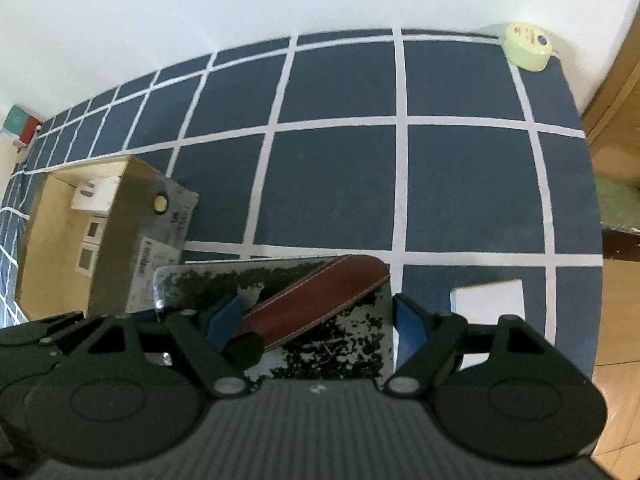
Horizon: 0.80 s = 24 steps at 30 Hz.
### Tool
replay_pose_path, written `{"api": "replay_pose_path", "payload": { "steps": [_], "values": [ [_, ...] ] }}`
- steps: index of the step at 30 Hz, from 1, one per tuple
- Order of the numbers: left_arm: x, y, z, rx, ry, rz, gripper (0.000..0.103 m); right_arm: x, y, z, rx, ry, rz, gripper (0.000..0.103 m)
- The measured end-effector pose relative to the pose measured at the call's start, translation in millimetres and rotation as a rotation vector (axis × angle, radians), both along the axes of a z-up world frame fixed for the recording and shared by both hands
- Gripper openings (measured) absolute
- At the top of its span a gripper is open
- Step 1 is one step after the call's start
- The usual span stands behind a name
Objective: Organize objects
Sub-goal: 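Carry the black case with both tools over the box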
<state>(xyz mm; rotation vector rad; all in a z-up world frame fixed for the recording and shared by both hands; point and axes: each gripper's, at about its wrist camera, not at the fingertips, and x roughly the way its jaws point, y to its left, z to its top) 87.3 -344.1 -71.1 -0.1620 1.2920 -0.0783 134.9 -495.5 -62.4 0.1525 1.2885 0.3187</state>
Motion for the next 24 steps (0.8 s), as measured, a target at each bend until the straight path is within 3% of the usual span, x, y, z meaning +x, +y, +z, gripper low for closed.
{"api": "replay_pose_path", "payload": {
  "steps": [12,24],
  "values": [
    [-40.3,49.5,37.0,0.007,-0.052,-0.001,0.079,-49.7,49.7,39.9,0.013,-0.056,-0.007,0.081],
    [-54.1,138.0,49.0,0.059,-0.044,-0.021,0.079,-68.1,140.4,44.6,0.067,-0.046,-0.031,0.080]
  ]
}}
